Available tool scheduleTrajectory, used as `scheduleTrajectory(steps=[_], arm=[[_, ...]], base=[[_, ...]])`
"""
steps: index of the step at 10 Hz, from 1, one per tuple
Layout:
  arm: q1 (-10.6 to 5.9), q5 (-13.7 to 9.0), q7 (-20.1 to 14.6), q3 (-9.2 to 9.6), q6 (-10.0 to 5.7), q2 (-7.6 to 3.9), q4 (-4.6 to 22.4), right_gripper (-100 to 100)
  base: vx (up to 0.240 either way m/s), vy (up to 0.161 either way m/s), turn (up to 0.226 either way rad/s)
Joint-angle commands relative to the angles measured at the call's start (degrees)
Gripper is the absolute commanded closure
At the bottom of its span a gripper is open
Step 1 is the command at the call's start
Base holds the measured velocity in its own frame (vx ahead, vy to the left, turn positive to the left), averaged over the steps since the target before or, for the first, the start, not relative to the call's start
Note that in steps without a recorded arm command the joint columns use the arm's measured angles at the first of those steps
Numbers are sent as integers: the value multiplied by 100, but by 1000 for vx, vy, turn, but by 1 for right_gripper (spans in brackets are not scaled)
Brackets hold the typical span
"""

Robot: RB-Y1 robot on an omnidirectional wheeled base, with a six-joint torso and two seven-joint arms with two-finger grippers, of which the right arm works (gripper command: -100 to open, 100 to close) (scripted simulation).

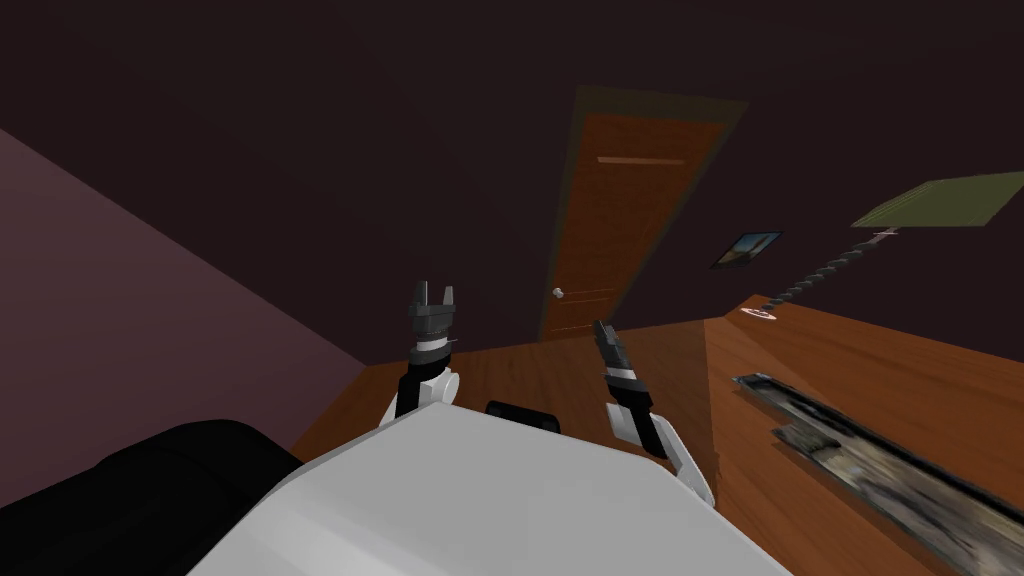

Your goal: Pull the door open

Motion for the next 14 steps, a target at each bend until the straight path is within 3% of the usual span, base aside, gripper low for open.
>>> scheduleTrajectory(steps=[1,14], arm=[[-73,53,180,-30,-60,-10,236,-100],[-570,476,1486,-243,-482,-70,1991,-100]], base=[[94,-47,48],[95,-41,52]])
